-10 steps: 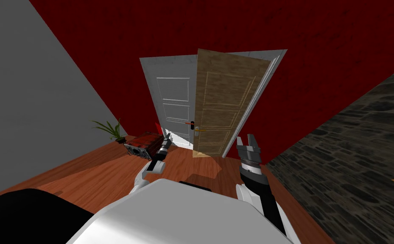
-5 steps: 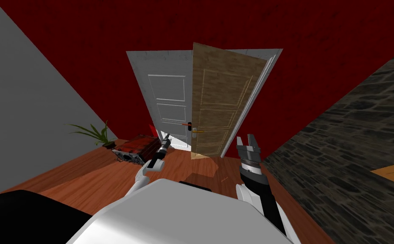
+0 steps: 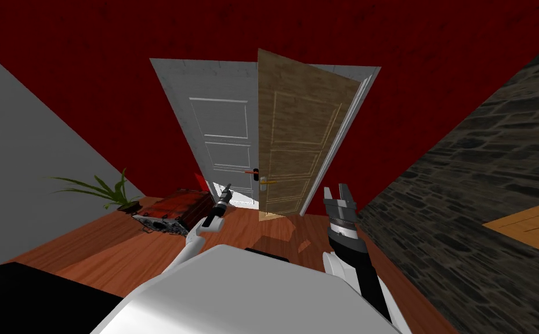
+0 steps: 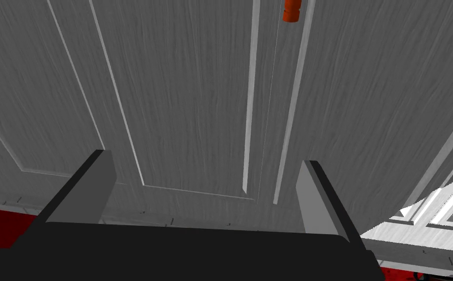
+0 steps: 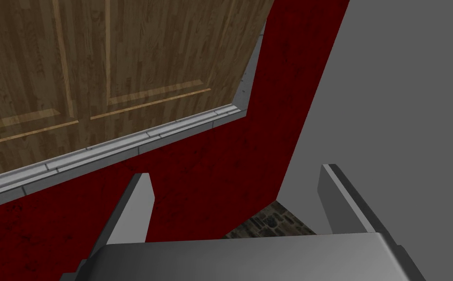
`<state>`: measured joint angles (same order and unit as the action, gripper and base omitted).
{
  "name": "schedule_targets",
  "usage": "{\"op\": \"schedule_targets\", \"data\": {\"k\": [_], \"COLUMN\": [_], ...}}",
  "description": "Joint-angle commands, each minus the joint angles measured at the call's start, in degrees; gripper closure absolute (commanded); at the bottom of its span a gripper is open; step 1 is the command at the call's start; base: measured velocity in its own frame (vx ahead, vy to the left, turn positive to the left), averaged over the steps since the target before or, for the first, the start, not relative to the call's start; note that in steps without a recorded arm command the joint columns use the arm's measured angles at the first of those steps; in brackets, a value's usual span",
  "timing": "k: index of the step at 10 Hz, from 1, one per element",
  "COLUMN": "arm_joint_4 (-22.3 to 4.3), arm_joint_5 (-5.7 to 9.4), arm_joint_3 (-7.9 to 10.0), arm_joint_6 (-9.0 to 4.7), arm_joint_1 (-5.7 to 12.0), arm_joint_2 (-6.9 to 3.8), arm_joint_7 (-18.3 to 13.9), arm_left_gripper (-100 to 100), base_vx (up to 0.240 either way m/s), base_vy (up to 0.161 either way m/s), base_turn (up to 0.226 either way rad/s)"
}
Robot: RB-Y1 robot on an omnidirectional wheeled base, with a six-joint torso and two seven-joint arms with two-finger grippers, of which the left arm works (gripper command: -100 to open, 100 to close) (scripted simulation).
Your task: Pull the door open
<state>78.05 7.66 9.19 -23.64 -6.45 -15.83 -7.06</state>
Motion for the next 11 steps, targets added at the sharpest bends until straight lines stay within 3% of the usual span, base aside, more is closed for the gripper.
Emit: {"op": "schedule_targets", "data": {"k": [1, 7, 11], "arm_joint_4": [-2.8, -11.0, -15.9], "arm_joint_5": [0.26, 1.01, 1.39], "arm_joint_3": [0.58, 1.87, 2.1], "arm_joint_6": [0.82, 2.15, 2.93], "arm_joint_1": [1.44, 5.87, 9.05], "arm_joint_2": [-0.66, -2.77, -3.6], "arm_joint_7": [-0.5, -1.9, -2.8], "arm_left_gripper": [-100, -100, -100], "base_vx": [0.134, 0.119, 0.14], "base_vy": [0.03, 0.021, 0.0], "base_turn": [-0.185, -0.133, -0.167]}}
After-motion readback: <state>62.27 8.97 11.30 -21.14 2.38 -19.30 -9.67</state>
